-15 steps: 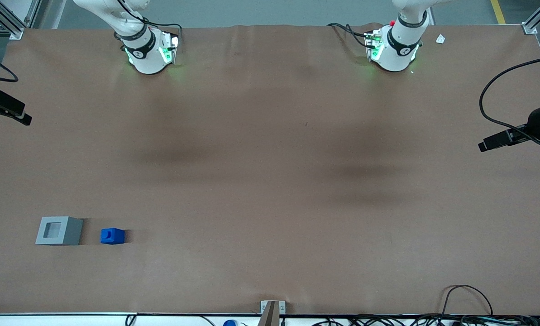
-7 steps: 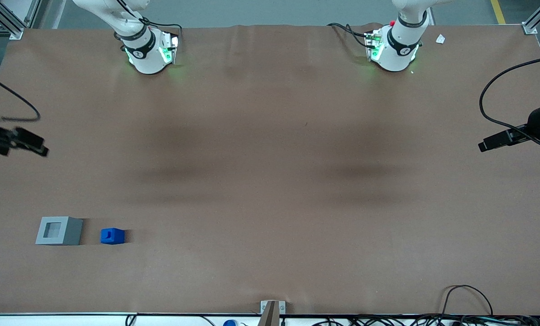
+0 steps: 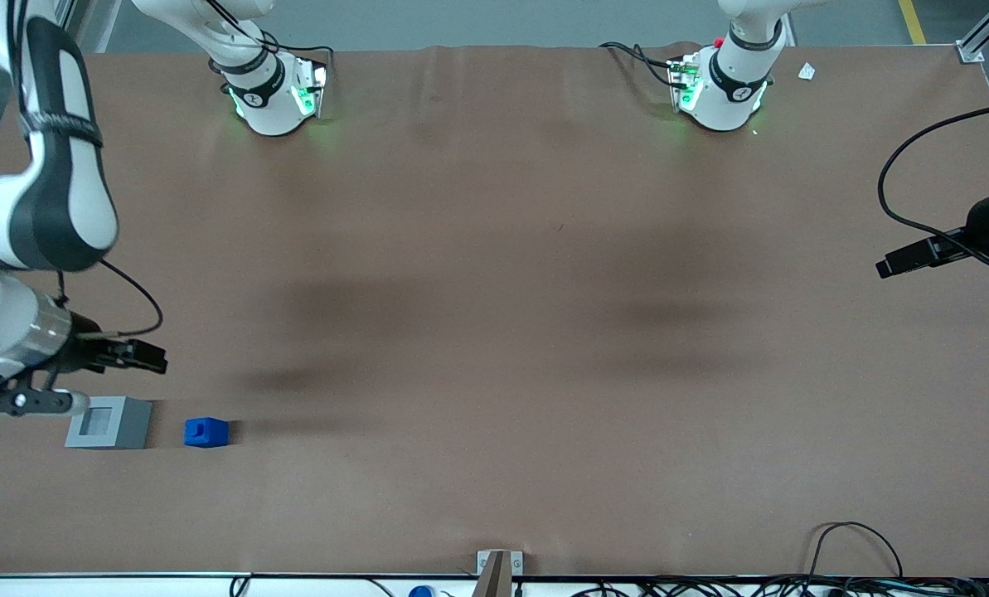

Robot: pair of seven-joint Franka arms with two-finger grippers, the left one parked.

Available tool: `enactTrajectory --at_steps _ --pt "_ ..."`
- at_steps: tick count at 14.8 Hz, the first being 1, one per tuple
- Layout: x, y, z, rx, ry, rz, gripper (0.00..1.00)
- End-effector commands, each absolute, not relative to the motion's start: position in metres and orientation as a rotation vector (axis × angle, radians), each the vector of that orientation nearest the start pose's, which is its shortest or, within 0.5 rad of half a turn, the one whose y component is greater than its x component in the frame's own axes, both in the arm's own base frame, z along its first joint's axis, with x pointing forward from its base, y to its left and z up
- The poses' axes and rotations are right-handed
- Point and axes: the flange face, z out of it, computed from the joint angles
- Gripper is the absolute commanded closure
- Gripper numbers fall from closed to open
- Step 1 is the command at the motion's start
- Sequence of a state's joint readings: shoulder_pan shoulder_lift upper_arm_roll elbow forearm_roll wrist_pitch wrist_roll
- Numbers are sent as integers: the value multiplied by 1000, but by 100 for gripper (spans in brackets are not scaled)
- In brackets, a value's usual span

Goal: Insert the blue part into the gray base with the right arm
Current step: 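Move the open right gripper down toward the blue block, then close the right gripper on the blue block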

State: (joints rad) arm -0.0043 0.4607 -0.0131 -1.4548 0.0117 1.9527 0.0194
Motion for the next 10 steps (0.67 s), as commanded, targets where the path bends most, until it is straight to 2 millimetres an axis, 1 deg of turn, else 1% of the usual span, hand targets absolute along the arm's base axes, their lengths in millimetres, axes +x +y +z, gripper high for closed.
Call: enactTrajectory --at_steps 1,3,5,8,10 --pt "714 -14 376 -3141 136 -80 0" --pt "724 -17 342 -3142 139 -113 0" --pt "730 -23 313 -3141 136 -150 0" --pt "734 -24 277 -3139 151 -154 0" --pt "740 -25 257 -3137 134 -234 0"
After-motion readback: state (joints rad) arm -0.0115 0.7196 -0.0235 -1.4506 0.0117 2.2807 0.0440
